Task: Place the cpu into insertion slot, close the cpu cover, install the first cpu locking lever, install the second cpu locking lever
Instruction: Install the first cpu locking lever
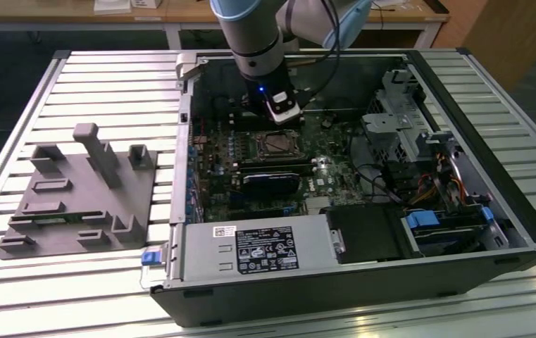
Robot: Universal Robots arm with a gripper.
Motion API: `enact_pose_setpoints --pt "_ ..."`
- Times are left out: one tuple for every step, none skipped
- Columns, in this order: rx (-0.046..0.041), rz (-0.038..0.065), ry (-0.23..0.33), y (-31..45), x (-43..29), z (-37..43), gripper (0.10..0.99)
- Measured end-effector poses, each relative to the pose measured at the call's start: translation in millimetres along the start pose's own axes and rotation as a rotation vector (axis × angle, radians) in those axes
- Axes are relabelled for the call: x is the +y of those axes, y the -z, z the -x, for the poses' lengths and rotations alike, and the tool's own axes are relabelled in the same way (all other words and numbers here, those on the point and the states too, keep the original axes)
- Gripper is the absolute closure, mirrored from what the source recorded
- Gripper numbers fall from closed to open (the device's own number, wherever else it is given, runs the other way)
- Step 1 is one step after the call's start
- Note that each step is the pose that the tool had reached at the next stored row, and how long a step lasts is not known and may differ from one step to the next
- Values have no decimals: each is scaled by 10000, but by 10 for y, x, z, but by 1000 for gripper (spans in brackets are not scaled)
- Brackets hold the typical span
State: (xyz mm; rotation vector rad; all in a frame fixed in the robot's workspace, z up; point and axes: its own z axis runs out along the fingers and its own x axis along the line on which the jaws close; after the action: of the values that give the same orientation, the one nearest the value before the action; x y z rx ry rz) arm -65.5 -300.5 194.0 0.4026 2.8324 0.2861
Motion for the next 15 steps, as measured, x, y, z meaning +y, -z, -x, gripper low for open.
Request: enact_pose_setpoints --pt "1 -2 0 0 0 1 980" --pt "18 -6 -2 0 1 2 980" --pt "79 -26 -11 -1 1 3 980" --pt "164 -60 -25 -2 2 6 980" --pt "259 -96 -39 -4 2 9 980" --pt "342 -127 -52 -6 3 12 980" --pt "381 -141 -57 -6 3 13 980" --pt "380 -142 -58 -6 3 13 980" --pt "380 -142 -58 -6 3 13 980" --pt "381 -142 -58 -6 3 13 980" --pt "382 -145 -57 -5 3 14 980" --pt "383 -148 -57 3 5 16 980" --pt "383 -145 -57 17 9 19 980" --pt "381 -142 -58 37 14 24 980" --pt "381 -142 -58 60 19 30 980"
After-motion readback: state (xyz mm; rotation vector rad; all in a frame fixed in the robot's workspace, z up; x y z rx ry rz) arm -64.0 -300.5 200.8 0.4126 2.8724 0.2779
